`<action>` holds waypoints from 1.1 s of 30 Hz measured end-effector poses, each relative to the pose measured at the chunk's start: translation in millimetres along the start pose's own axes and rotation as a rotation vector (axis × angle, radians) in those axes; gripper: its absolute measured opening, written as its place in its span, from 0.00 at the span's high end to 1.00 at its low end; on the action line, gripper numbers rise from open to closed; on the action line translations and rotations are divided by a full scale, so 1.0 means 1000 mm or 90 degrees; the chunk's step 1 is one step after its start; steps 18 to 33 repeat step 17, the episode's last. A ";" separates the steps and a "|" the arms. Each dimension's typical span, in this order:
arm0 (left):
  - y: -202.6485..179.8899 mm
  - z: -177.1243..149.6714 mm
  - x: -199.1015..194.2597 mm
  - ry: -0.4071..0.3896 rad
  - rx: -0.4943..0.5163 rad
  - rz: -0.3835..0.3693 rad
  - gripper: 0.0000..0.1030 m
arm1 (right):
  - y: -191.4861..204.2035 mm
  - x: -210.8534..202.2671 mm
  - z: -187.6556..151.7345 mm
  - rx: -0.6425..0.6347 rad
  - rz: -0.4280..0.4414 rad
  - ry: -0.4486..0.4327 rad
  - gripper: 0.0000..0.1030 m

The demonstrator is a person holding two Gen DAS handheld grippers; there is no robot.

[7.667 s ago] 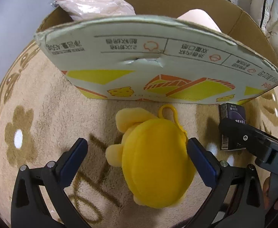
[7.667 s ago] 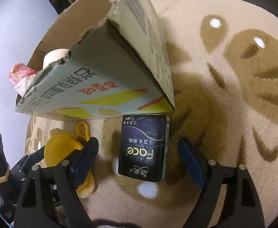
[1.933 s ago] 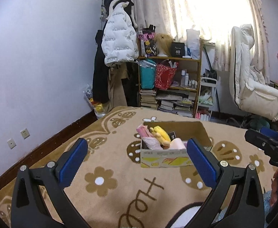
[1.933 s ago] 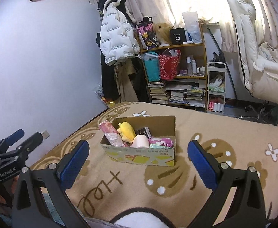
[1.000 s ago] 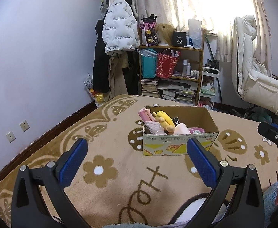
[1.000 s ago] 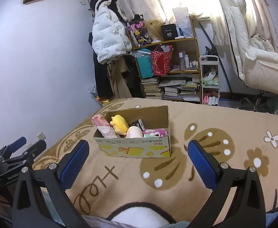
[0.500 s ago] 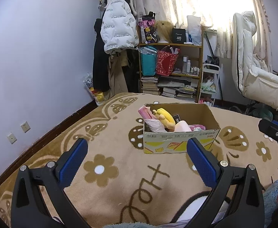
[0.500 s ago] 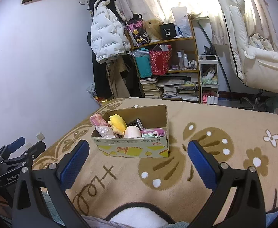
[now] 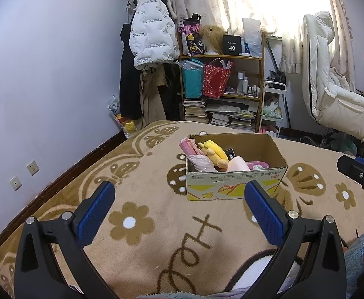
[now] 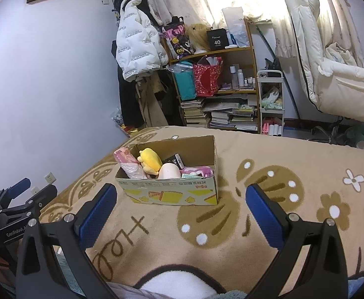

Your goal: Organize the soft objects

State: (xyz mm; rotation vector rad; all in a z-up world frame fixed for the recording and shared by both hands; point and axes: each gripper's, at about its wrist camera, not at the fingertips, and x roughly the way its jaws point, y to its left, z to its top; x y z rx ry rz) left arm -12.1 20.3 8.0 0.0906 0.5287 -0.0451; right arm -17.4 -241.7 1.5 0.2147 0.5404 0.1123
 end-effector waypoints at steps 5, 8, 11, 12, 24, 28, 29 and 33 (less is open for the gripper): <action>0.000 0.001 0.000 0.000 0.002 0.002 0.00 | 0.000 0.000 0.001 0.000 0.000 0.000 0.00; 0.000 0.002 0.001 0.001 0.000 0.000 0.00 | 0.001 0.000 0.001 0.000 0.000 -0.001 0.00; 0.000 0.002 0.002 0.002 0.000 -0.001 0.00 | 0.001 0.000 0.001 0.000 -0.001 -0.001 0.00; -0.001 0.002 0.001 0.001 0.001 0.000 0.00 | 0.000 0.000 0.001 0.000 -0.002 -0.001 0.00; -0.002 0.001 0.001 0.003 0.003 0.004 0.00 | -0.001 0.001 -0.001 -0.001 -0.001 0.002 0.00; -0.002 0.001 0.001 0.003 0.003 0.004 0.00 | -0.001 0.001 -0.001 -0.001 -0.001 0.002 0.00; -0.002 0.001 0.001 0.003 0.003 0.004 0.00 | -0.001 0.001 -0.001 -0.001 -0.001 0.002 0.00; -0.002 0.001 0.001 0.003 0.003 0.004 0.00 | -0.001 0.001 -0.001 -0.001 -0.001 0.002 0.00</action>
